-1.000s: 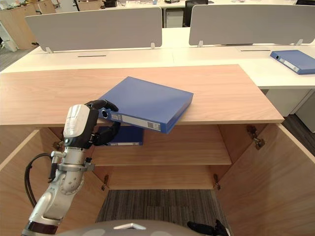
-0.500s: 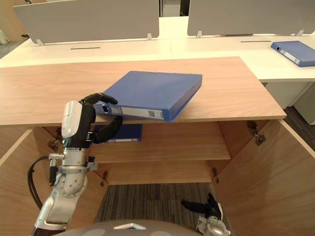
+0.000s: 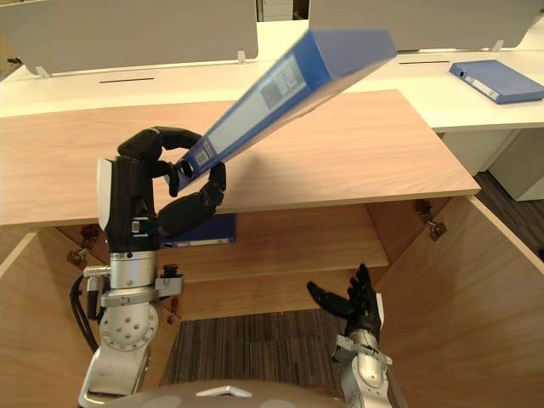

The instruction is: Walk over to the cabinet, pick up the folder, carry it to the office cabinet, place the folder inside the office cabinet, then close the office cabinet door

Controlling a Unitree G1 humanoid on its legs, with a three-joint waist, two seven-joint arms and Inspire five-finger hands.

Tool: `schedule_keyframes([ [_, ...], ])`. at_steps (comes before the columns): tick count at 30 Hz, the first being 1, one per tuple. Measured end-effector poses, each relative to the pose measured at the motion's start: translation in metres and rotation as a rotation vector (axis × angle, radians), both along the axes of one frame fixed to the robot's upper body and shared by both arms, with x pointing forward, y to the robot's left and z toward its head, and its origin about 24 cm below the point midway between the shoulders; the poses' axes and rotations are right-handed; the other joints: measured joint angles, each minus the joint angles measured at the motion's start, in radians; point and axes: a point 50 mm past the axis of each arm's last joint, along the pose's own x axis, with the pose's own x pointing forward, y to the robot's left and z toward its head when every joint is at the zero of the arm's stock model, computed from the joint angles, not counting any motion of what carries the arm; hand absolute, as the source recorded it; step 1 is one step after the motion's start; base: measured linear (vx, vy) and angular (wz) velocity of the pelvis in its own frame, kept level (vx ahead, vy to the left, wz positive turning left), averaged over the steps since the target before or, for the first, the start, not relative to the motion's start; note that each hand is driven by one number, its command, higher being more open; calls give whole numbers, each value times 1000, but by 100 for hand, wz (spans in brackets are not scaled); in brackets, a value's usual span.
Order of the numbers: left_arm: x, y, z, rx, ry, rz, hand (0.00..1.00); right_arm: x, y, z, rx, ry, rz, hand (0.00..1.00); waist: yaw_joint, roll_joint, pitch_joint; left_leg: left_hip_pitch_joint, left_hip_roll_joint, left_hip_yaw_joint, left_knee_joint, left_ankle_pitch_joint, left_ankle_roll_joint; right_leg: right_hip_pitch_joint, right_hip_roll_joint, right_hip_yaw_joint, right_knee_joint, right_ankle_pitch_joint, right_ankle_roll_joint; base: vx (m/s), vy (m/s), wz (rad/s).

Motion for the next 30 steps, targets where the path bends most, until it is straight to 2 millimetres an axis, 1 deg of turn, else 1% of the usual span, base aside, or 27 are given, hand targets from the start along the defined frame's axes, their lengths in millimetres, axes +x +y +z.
schedule_keyframes([
  [2, -2, -4, 4, -65, -12, -31, 0, 4, -2, 23, 25, -122, -19, 100, -1, -1, 1, -1, 1, 12, 5, -3, -1, -6, 1, 10, 4, 0, 0, -3, -6, -15],
  [3, -2, -4, 4, -76, -12, -38, 0, 4, -2, 26, 32, -141, -21, 100, -2, -1, 1, 0, 2, 13, 6, -4, -3, -6, 1, 11, 5, 0, 0, 2, -7, -13],
  [4, -4, -4, 5, -113, -18, -59, 0, 7, -4, 38, 37, -202, -25, 100, -6, -2, 1, 3, 4, 20, 8, -7, -4, -7, 3, 19, 8, 0, 0, 2, -5, -12],
  [5, -5, -4, 5, -128, -21, -66, 0, 8, -4, 43, 36, -229, -26, 100, -7, -2, 1, 3, 4, 23, 9, -7, -4, -9, 4, 22, 10, 0, 0, -2, -9, -20],
  [6, -7, -3, 8, -163, -28, -83, 0, 10, -7, 55, 46, -296, -34, 100, -9, -2, 1, 1, 6, 34, 9, -8, -4, -20, 7, 32, 18, 0, 0, -7, -11, -19],
  [8, -8, -3, 9, -207, -32, -116, 0, 11, -9, 67, 37, -353, -41, 100, -9, -3, 1, 2, 8, 42, 10, -8, -5, -26, 9, 40, 24, 0, 0, -8, -13, -17],
  [10, -8, -3, 9, -260, -36, -165, 0, 12, -13, 82, 47, -430, -55, 100, -9, -4, 0, -1, 11, 50, 16, -10, -8, -36, 13, 49, 33, 0, 0, -14, -19, -11],
  [12, -8, -4, 9, -310, -29, -227, 0, 12, -18, 99, 19, -512, -52, 100, -12, -6, -2, -3, 12, 51, 21, -13, -9, -37, 17, 51, 35, 0, 0, -10, -12, -3],
  [16, -8, -5, 9, -370, -22, -331, 0, 14, -26, 118, -32, -612, -47, 100, -13, -13, -8, -8, 14, 54, 26, -14, -9, -46, 21, 57, 41, 0, 1, -14, -8, -4],
  [22, -7, -2, 9, -458, -21, -480, 0, 28, -34, 137, -102, -698, -14, 100, -17, -18, -13, -13, 12, 61, 32, -14, -8, -53, 20, 66, 47, 6, 8, -7, -1, -3],
  [25, -4, 1, 7, -476, -21, -509, 0, 37, -34, 148, -138, -744, 20, 100, -17, -16, -14, -15, 11, 60, 36, -13, -8, -53, 18, 65, 46, 10, 11, 0, 0, 0],
  [27, -1, 2, 0, -525, 3, -538, 0, 45, -33, 159, -181, -788, 53, 100, -17, -13, -18, -21, 10, 53, 40, -12, -6, -53, 16, 61, 43, 15, 14, -28, 8, 7],
  [30, 2, 6, -7, -540, 29, -541, 0, 54, -33, 170, -228, -830, 94, 100, -17, -11, -20, -28, 6, 44, 41, -8, 1, -50, 11, 55, 33, 24, 18, -37, 11, 9],
])
